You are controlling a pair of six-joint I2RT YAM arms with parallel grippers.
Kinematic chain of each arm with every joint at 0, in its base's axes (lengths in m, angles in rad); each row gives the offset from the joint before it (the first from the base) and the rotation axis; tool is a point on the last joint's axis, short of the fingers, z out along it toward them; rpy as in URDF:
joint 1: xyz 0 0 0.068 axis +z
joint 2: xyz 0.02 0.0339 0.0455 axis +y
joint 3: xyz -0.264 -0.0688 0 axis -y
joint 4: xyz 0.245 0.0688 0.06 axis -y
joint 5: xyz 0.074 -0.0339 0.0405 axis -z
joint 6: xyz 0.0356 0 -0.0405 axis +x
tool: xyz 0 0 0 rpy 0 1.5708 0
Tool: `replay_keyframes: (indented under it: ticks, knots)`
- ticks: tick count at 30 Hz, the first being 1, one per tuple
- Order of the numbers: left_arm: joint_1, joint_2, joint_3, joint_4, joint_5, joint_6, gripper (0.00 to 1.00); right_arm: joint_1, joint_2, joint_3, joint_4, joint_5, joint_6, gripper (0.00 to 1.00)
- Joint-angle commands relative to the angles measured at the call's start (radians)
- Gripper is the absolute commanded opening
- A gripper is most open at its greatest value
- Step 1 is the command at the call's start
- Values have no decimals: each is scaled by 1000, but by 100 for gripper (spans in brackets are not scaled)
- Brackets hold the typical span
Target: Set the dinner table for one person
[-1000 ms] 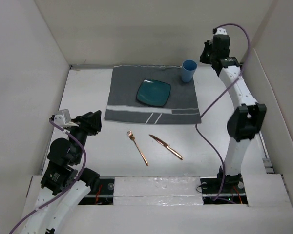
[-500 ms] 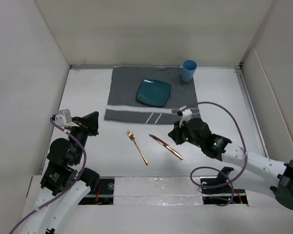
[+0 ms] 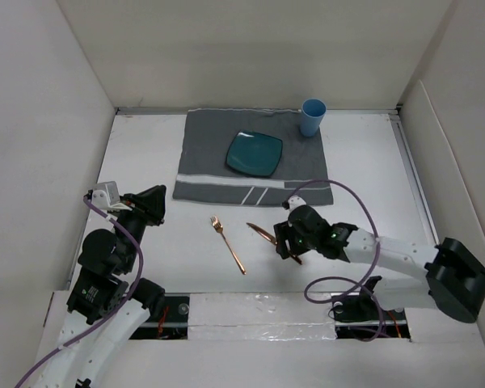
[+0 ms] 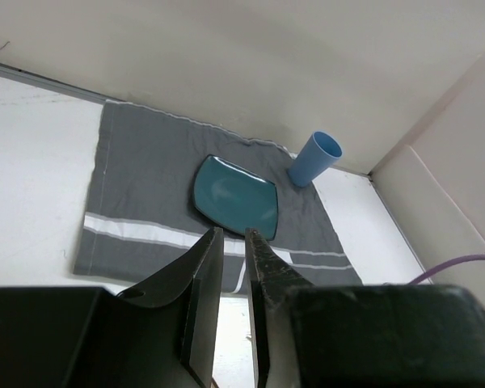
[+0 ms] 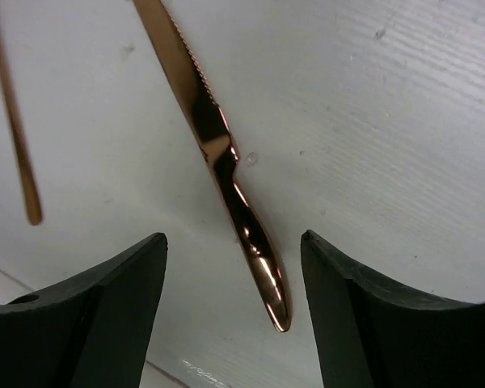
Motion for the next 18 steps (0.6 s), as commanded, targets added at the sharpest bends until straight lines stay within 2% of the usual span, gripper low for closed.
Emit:
replay_keyframes:
  ticks: [1,5,8,12,14,17,18]
  knots:
    - [5,-2,16,22,11,13,15,19,87,89,-21,10,-23,72]
    - [5,-5,18,24,3,14,15,41,183,150,-62,67,-23,72]
    - [5,-8,15,25,8,13,16,50,245,193,-107,83,-20,61]
    - [5,-8,18,19,8,14,16,88,308,232,-160,105,15,41]
    - [5,-16,16,24,11,16,16,137,349,267,-222,177,66,39]
    - [5,-16,19,21,3,16,16,181,412,293,-251,205,138,32]
    - [5,-19,19,21,6,17,16,211,427,310,-250,214,157,27]
